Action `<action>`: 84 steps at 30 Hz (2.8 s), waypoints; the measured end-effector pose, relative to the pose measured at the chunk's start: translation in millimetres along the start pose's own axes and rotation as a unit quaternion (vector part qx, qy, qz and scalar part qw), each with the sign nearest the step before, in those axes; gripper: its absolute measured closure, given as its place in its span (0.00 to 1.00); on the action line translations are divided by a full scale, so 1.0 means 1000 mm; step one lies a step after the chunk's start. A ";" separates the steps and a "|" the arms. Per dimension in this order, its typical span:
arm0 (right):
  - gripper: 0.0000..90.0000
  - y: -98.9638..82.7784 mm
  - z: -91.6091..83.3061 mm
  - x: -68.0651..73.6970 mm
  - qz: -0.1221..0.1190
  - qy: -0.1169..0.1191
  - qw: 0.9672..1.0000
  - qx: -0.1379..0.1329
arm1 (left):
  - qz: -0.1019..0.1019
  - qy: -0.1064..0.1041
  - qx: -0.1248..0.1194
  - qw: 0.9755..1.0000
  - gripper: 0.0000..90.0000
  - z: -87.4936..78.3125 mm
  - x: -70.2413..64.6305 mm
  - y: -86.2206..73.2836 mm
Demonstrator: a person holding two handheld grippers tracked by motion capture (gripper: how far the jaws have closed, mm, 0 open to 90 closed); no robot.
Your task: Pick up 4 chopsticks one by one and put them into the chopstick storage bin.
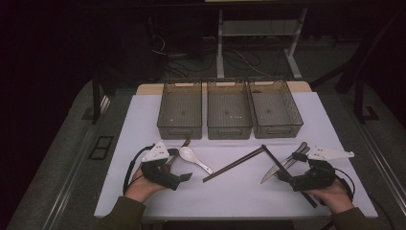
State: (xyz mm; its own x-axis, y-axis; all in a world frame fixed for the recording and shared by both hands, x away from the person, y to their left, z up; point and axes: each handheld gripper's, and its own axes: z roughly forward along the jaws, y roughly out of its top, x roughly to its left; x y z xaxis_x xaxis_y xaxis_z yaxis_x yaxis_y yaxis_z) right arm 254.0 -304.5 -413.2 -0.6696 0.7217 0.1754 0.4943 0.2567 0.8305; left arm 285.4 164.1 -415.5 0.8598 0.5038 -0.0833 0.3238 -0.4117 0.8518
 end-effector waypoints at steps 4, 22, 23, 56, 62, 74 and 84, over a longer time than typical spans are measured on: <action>0.03 0.002 -0.002 -0.001 0.000 -0.007 1.000 0.002 | 0.003 -0.002 0.001 1.000 0.00 0.000 -0.001 0.000; 0.03 -0.003 -0.016 -0.011 0.007 -0.023 0.999 0.022 | 0.003 -0.002 -0.002 1.000 0.00 0.000 -0.002 -0.001; 0.03 -0.004 -0.017 -0.012 0.007 -0.023 0.999 0.023 | 0.003 -0.002 -0.003 1.000 0.00 0.000 -0.002 -0.001; 0.34 -0.017 -0.020 -0.021 0.020 -0.007 0.996 0.082 | -0.001 0.002 0.000 1.000 0.00 -0.002 -0.005 -0.006; 0.39 -0.017 -0.019 -0.021 0.020 -0.006 0.995 0.093 | -0.001 0.002 0.000 1.000 0.00 -0.002 -0.005 -0.006; 0.44 -0.016 -0.020 -0.023 0.021 -0.013 0.994 0.106 | 0.000 0.000 0.001 1.000 0.00 -0.001 -0.006 -0.006; 0.54 -0.016 -0.019 -0.023 0.023 -0.019 0.991 0.134 | -0.001 0.000 0.001 1.000 0.00 -0.001 -0.006 -0.006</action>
State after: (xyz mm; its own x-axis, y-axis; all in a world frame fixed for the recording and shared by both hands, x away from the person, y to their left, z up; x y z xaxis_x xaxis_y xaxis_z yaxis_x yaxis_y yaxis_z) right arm 251.0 -336.9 -420.2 -0.6239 0.7589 0.1867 0.6572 0.3801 0.6509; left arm 277.8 164.4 -419.6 0.8594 0.5041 -0.0854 0.3264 -0.4124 0.8505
